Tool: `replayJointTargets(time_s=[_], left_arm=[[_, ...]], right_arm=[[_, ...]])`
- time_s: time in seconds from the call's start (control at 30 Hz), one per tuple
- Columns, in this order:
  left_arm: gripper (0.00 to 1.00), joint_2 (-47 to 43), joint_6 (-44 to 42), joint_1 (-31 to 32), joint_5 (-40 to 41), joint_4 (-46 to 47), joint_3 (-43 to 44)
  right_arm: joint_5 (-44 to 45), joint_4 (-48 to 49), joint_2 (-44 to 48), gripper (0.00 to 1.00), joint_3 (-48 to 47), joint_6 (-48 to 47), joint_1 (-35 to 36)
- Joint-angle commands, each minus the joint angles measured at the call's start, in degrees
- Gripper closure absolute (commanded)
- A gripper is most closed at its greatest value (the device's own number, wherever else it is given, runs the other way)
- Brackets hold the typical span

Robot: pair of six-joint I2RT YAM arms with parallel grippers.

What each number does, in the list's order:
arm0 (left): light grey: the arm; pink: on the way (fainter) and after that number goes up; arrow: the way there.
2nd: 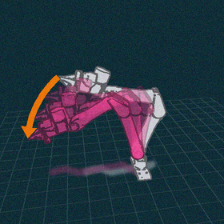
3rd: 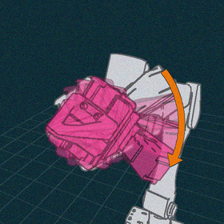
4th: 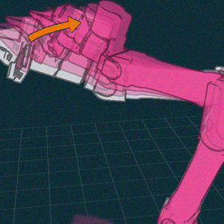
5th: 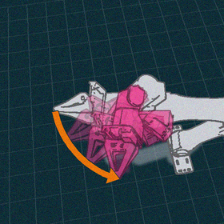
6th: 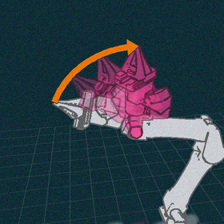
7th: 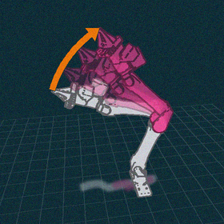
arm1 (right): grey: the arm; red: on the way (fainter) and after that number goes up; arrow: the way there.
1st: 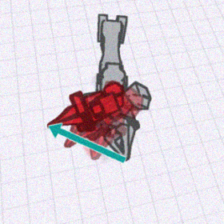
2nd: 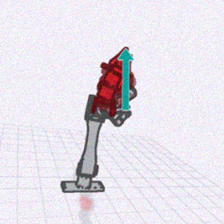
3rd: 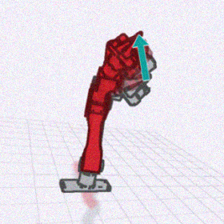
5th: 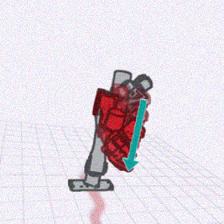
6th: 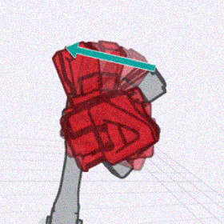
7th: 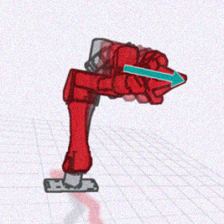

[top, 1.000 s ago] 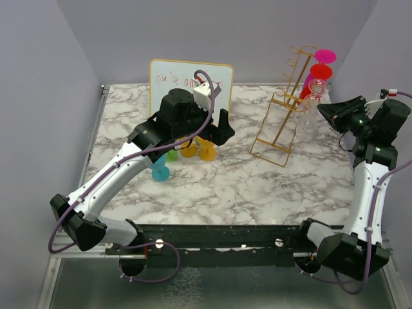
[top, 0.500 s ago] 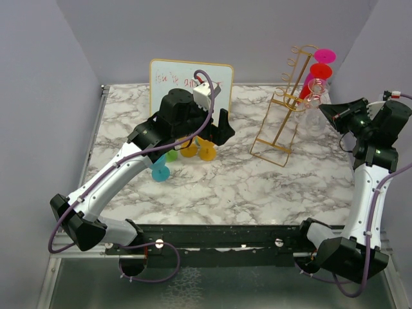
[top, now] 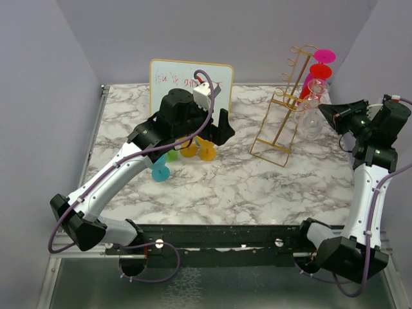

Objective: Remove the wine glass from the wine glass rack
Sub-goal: Pick up the wine glass from the wine rack.

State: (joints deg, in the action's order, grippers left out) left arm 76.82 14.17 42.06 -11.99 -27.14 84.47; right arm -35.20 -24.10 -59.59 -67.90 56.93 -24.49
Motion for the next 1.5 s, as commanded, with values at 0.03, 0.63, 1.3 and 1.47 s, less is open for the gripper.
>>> replayJointTargets(time_s=[0.03, 0.63, 1.3, 1.47], left_arm=[[0.01, -0.99, 0.50, -0.14, 0.64, -0.20, 0.44], [0.01, 0.31, 0.51, -0.14, 0.22, -0.20, 0.88], [0.01, -0.43, 0.76, -0.14, -0.50, -0.81, 0.04], [0.01, -0.60, 0.86, -0.13, -0.40, -1.13, 0.17]], right_arm=[[0.83, 0.39, 0.44, 1.00, 0.32, 3.78, -0.29], [2.43, 0.37, 0.88, 1.00, 0.28, 6.66, -0.34], [2.92, 0.87, 1.75, 1.00, -2.84, 6.51, -0.29], [3.57, 0.21, 2.32, 1.00, -2.47, 7.04, -0.29]])
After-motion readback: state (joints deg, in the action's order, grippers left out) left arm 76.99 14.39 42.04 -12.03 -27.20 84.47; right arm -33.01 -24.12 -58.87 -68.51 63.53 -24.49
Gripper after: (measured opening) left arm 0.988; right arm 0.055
